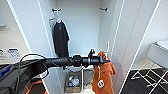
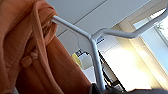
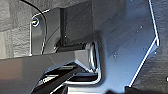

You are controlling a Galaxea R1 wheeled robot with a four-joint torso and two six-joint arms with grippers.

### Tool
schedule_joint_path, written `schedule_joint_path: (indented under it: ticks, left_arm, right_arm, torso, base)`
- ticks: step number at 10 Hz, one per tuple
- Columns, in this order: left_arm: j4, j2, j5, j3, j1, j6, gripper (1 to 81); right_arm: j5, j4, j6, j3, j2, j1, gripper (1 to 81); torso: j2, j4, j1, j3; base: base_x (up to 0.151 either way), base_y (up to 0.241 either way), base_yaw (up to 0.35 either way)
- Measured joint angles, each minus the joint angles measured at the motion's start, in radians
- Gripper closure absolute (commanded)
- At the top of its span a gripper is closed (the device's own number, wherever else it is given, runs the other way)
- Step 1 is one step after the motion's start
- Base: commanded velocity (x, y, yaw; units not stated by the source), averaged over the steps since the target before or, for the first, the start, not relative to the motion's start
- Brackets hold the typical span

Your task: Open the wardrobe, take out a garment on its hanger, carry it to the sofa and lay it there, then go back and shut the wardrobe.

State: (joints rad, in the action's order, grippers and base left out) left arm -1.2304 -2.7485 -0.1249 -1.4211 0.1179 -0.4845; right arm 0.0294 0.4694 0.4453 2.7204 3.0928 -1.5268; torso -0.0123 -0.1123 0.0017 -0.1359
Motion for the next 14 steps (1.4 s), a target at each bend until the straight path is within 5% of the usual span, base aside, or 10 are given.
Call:
schedule_joint_path:
  ticks: [10, 14]
  left_arm:
    - [-0.003, 0.036, -0.003, 0.066, -0.105, -0.037, 81.1]
    - [-0.015, 0.046, 0.059, 0.113, -0.143, -0.038, 81.1]
  right_arm:
    - [0.0, 0.0, 0.0, 0.0, 0.0, 0.003, 1.0]
    - [0.0, 0.0, 0.0, 0.0, 0.0, 0.009, 1.0]
  torso:
    - [0.0, 0.0, 0.0, 0.0]
    - [0.0, 0.0, 0.0, 0.0]
  base:
    - [0.0, 0.0, 0.0]
    - [0.0, 0.0, 0.0]
